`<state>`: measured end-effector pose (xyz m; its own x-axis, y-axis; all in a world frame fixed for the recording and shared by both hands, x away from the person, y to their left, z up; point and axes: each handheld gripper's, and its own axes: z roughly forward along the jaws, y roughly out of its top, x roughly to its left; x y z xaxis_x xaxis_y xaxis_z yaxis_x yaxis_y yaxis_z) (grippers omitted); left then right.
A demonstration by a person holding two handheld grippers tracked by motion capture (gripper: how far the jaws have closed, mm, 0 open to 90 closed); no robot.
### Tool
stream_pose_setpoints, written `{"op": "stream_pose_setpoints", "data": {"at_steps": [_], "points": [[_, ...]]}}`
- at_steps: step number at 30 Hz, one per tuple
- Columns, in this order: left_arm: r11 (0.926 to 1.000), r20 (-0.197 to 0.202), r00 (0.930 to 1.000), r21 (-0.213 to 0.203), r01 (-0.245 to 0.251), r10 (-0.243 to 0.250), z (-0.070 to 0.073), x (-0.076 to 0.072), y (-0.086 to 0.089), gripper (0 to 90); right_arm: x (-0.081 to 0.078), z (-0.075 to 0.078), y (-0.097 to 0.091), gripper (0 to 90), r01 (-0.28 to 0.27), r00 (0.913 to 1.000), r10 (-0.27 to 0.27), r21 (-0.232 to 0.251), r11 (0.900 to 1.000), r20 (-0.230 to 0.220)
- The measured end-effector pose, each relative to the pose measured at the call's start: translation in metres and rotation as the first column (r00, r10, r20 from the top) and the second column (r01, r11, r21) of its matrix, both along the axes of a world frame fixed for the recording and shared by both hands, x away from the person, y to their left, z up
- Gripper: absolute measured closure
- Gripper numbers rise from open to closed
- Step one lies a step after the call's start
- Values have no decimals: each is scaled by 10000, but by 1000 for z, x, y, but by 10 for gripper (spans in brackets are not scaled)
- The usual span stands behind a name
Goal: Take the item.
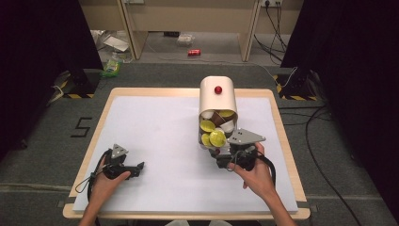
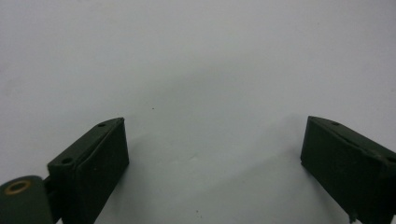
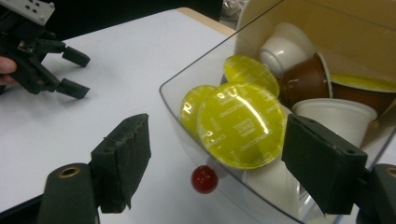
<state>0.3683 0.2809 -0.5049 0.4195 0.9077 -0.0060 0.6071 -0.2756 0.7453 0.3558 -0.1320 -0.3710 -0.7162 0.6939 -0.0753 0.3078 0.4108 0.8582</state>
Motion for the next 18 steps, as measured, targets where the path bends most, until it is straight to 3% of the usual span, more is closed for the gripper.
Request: {"op": "stream_pose_setpoints", "data": {"at_steps": [4,18], "points": [[10000,-1,10000,1,1,-1,0,0,0,70,7,5,0,254,270,9995,-270,44,9996,137],[10000,1,10000,-1,-2,2,0,0,0,70,27,3,9,309,640,9978,-641,-20,9979,-161]]}}
